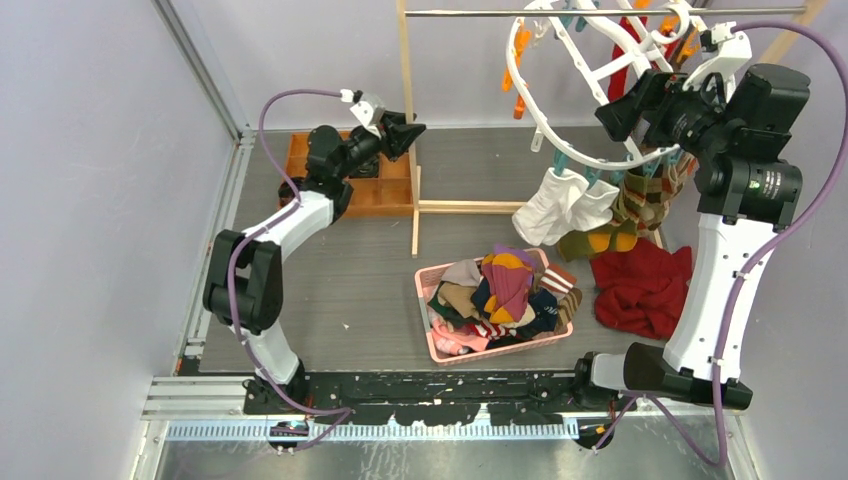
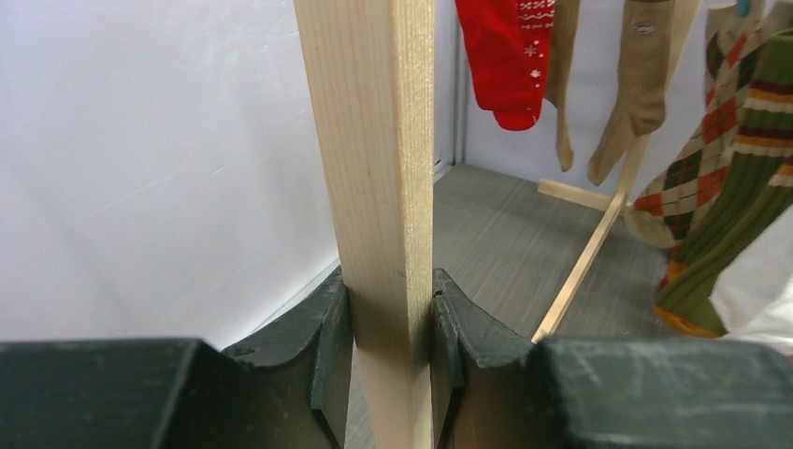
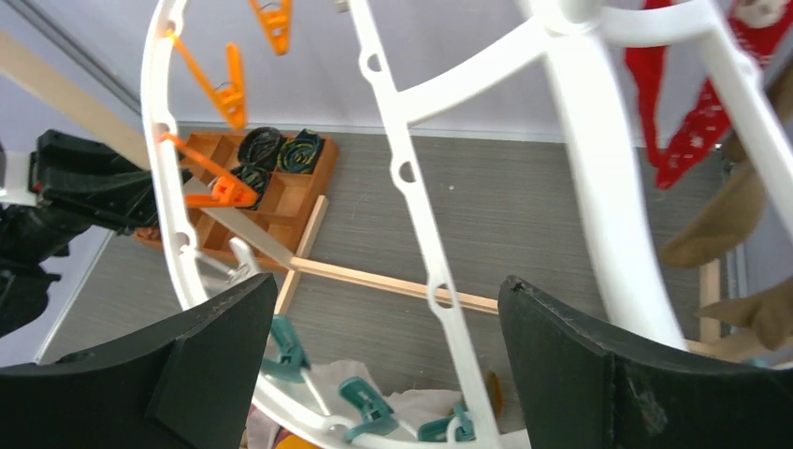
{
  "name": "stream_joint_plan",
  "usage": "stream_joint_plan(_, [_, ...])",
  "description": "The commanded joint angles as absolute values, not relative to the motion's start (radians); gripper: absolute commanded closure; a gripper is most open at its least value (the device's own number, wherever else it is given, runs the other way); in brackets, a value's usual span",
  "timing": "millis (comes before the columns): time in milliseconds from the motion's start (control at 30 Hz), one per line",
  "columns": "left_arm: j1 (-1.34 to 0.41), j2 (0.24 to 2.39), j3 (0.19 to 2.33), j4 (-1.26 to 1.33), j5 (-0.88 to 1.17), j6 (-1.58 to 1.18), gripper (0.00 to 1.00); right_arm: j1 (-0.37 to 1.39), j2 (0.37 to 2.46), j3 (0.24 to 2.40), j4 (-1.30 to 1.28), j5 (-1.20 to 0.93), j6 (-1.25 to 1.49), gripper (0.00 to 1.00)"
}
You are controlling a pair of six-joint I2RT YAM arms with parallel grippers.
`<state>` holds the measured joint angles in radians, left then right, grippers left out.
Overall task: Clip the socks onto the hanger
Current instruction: Adjust the clothesline at the center of the board.
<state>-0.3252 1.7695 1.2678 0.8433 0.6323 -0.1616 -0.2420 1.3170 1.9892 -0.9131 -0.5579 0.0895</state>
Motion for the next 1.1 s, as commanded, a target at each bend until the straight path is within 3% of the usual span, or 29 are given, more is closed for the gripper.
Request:
stream_joint_plan(0, [-0.295,1.651,1.227,0.805,0.471,0.04,1.0,-0.269,1.302,2.045,-0.888,-0.535,0.092,0.06])
stream_joint_plan(633, [-0.29,1.444,1.034,0.65,0.272,0.086,1.0,-0.386,1.336,2.059,-0.945,-0.24,0.108,0.12])
stream_joint_plan(1067, [-0.29,1.422,0.993,0.692,0.338,0.054,1.0,-0.547,1.259,1.837,-0.873,-0.309,0.423,0.19])
